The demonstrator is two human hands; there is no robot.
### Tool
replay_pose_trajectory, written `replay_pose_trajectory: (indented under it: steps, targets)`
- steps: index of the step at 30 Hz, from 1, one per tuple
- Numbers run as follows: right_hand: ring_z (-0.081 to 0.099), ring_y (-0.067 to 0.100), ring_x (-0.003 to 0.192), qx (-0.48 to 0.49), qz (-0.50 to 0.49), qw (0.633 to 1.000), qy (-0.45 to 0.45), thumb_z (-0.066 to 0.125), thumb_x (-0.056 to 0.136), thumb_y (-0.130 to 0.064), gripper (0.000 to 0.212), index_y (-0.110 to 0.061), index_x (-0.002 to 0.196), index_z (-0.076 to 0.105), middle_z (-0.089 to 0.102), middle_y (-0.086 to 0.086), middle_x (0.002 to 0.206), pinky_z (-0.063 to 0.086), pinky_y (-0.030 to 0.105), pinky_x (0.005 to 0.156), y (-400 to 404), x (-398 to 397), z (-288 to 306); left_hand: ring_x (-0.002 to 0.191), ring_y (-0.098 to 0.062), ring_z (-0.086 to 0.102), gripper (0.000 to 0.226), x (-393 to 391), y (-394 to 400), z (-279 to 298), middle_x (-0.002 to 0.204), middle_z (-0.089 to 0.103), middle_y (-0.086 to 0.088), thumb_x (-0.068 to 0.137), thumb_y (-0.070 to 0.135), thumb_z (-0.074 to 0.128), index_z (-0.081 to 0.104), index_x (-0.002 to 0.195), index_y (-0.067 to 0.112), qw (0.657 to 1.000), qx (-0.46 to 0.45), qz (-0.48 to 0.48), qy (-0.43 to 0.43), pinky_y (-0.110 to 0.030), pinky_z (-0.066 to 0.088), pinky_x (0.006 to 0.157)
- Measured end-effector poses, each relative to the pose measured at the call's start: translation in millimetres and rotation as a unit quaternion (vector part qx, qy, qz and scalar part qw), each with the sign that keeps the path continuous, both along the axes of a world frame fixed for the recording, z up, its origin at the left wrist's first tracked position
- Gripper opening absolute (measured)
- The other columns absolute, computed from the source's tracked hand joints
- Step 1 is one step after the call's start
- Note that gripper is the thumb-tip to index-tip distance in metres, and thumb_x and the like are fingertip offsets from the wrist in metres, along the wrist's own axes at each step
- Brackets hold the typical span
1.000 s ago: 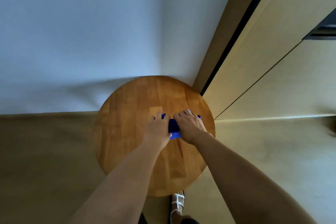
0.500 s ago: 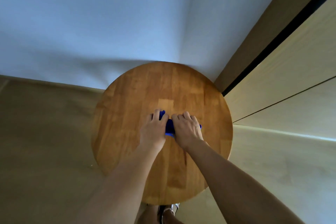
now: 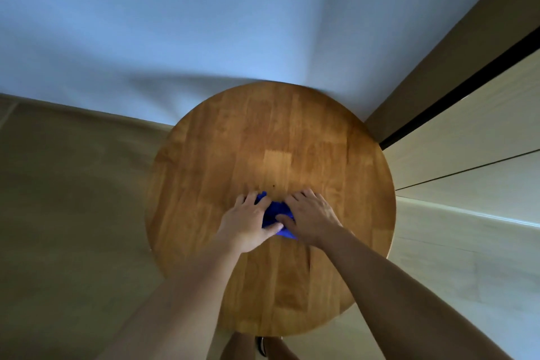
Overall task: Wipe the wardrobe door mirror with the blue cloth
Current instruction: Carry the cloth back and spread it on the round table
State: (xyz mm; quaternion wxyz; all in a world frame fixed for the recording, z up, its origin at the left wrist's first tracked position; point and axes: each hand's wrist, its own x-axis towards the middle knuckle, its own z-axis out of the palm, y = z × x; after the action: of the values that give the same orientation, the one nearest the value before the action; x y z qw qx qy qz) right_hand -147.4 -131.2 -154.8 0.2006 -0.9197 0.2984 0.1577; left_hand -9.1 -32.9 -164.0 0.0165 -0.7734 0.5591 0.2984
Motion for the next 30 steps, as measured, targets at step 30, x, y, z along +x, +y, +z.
replay_pose_trajectory:
  steps: [30]
  targets:
    - [0.045, 0.014, 0.108, 0.044, -0.045, 0.993, 0.098, 0.045, 0.087, -0.042, 0.027, -0.033, 0.106, 0.062, 0.057, -0.009, 0.108, 0.020, 0.037, 0.106, 16.6, 5.8, -15.3, 0.109, -0.020, 0.044, 0.031, 11.2, -6.1, -26.3, 0.113, 0.050, 0.005, 0.080, 0.010, 0.045, 0.064, 0.099, 0.026, 0.942, 0.010, 0.275, 0.194, -0.036, 0.036, 0.095]
